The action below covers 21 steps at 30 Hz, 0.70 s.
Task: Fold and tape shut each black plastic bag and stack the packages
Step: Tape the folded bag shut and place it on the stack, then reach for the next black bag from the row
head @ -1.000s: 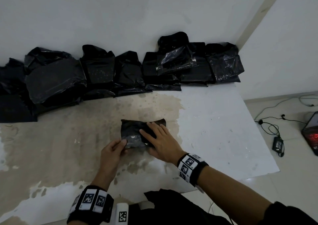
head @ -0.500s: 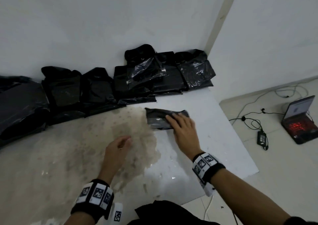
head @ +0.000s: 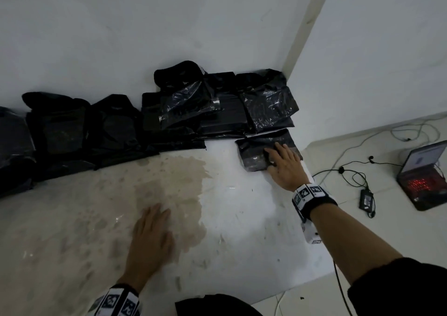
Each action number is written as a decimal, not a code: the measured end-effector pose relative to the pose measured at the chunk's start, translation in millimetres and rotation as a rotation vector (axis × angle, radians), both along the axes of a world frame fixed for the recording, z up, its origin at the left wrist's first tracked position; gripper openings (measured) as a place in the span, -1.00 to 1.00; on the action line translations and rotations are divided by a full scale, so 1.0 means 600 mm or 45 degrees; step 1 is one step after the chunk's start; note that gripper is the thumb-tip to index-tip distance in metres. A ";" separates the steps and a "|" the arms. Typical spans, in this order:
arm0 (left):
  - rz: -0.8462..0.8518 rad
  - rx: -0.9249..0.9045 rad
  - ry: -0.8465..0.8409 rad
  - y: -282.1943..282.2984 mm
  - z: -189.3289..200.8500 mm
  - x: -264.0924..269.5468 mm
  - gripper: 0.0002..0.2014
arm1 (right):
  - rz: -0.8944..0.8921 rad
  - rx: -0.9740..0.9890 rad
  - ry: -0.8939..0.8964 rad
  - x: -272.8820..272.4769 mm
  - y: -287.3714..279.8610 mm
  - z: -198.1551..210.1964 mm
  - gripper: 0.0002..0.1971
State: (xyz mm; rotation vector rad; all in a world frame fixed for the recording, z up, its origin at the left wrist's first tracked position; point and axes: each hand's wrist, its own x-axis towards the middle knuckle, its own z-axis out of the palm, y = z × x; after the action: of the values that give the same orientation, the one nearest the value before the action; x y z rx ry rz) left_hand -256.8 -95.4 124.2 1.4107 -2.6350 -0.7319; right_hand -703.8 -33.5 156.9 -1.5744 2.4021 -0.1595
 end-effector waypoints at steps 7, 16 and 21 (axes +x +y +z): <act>0.048 -0.023 -0.023 0.006 -0.012 -0.002 -0.38 | -0.138 -0.026 0.024 0.034 -0.025 -0.030 -0.40; 0.246 -0.063 0.139 -0.066 0.052 -0.066 -0.46 | -0.174 0.009 0.044 0.045 -0.029 -0.021 -0.34; 0.477 -0.067 0.433 -0.270 0.157 -0.227 -0.61 | -0.174 0.092 0.024 0.042 -0.032 -0.017 -0.23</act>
State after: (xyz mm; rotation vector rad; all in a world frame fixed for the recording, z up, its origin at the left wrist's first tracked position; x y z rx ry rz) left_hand -393.1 -257.2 218.3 1.5434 -2.0460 -0.7673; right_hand -678.5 -52.5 146.9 -1.3871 2.5008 -0.0833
